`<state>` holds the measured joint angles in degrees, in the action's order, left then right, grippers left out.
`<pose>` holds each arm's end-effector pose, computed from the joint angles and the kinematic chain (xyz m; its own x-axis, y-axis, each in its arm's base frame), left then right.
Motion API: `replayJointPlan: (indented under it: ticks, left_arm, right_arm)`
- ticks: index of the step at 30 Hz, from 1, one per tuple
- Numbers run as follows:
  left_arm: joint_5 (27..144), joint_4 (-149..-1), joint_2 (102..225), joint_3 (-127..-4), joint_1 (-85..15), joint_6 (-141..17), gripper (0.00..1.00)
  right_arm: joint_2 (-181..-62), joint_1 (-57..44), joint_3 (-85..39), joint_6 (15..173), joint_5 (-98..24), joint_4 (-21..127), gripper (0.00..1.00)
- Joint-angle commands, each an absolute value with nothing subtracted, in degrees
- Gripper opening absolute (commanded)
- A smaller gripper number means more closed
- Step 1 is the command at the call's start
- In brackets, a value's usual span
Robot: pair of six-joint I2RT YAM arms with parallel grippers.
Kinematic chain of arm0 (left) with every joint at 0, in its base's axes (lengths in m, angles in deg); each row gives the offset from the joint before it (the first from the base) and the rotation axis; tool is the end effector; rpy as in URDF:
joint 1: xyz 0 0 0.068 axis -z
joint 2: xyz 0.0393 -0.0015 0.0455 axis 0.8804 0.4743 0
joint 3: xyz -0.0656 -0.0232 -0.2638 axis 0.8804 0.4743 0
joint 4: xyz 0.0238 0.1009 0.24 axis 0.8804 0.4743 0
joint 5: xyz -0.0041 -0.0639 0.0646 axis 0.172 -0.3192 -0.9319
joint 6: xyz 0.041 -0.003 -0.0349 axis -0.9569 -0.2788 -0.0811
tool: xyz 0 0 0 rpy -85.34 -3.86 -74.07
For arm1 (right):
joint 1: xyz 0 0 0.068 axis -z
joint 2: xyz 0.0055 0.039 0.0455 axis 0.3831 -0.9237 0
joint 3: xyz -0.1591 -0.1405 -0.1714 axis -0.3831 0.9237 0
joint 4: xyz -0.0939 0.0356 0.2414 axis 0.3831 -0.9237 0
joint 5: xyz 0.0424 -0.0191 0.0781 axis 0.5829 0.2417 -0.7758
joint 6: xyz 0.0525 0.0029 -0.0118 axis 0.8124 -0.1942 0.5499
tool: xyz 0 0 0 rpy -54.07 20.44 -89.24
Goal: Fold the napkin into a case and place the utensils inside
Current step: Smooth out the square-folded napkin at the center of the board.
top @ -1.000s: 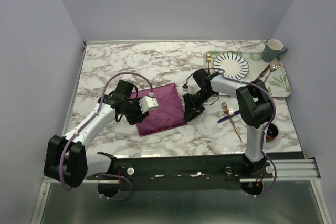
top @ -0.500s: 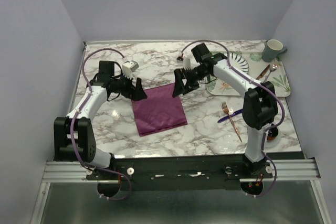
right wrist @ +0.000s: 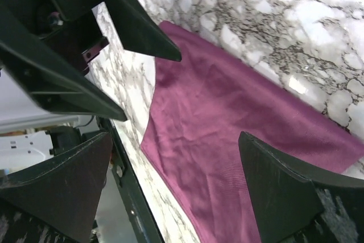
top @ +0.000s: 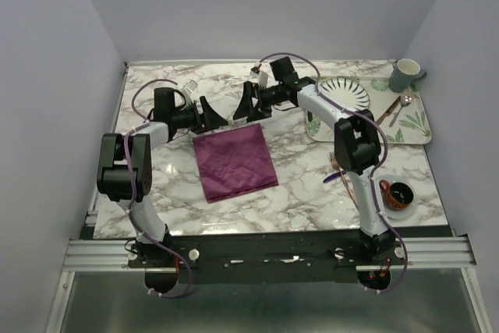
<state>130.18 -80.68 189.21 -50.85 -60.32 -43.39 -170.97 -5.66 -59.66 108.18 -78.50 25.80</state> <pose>0.3661 -0.0371 0.1877 -0.8415 -0.2776 -0.4635 0.2770 0.5150 -0.8112 0.4368 0.2647 0.2243 -0.8725 -0.1998 -0.4459 -0.4869 0.4316 0.7594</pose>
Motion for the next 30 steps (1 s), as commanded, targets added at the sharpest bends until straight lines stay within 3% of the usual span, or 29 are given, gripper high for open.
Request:
replayJointPlan:
  ticks: [1, 16, 24, 30]
  left_arm:
    - [133.2, -93.5, 193.2, -49.5, -61.2, -31.7, 0.86]
    - [133.4, -101.1, 205.7, -45.1, -65.6, -23.5, 0.85]
    - [135.0, -102.9, 206.2, -43.1, -67.0, -21.5, 0.87]
    - [139.1, -112.7, 204.7, -40.3, -68.1, -16.6, 0.91]
  right_arm:
    - [-176.3, -6.2, -61.3, 117.0, -81.4, 33.3, 1.00]
    - [-182.9, -6.0, -51.8, 121.4, -82.5, 36.0, 1.00]
    - [-182.1, -3.5, -49.6, 122.0, -83.9, 36.2, 1.00]
    - [-179.1, -2.4, -48.1, 121.0, -85.7, 36.3, 1.00]
